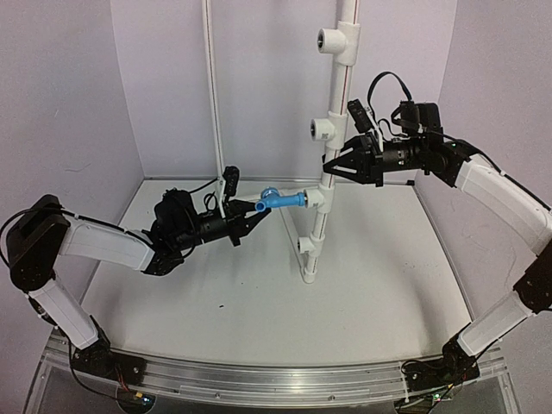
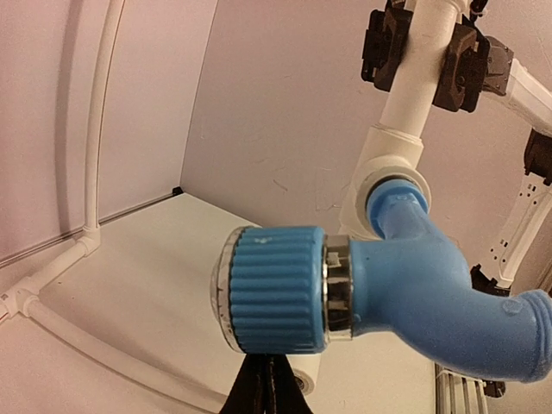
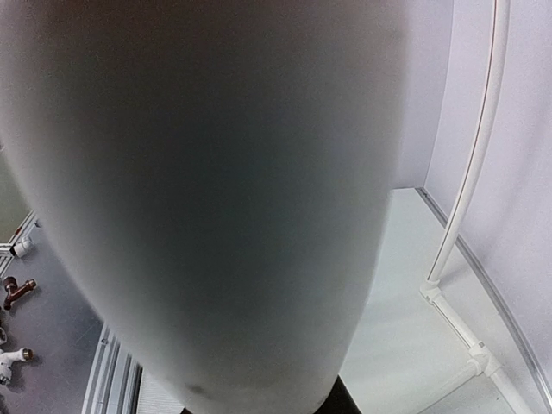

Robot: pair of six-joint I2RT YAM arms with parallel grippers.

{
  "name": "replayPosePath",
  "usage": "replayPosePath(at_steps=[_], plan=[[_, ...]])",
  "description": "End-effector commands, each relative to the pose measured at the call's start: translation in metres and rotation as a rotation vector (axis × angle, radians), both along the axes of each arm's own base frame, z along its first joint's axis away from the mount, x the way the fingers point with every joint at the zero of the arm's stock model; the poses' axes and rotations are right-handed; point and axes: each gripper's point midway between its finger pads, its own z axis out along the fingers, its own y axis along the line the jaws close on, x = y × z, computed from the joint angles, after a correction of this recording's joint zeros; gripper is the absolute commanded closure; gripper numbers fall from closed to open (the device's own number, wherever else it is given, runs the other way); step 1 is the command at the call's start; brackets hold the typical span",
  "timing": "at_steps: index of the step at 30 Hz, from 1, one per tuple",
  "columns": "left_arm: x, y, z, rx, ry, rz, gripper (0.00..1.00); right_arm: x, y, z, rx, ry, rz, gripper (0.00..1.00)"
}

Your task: Install the water faucets

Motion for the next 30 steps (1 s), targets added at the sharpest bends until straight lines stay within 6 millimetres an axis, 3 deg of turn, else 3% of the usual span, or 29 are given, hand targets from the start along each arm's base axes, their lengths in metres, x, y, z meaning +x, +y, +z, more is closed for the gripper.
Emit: replayPosePath(at_steps=[1,11,30], plan=[[0.010,-0.004,0.024,-0.059,-0.047,0.027,1.00,-0.022,-0.004,-0.014,-0.040,0.239,0.018,1.00],[0.013,-0.004,0.055,-0.087,-0.110,0.015,1.00,-0.023,-0.004,-0.016,-0.041,0.242,0.022,1.00],[-0.020,-0.004,0.088,0.062,-0.298,-0.118,1.00,-0.023,-0.004,-0.016,-0.041,0.242,0.023,1.00]])
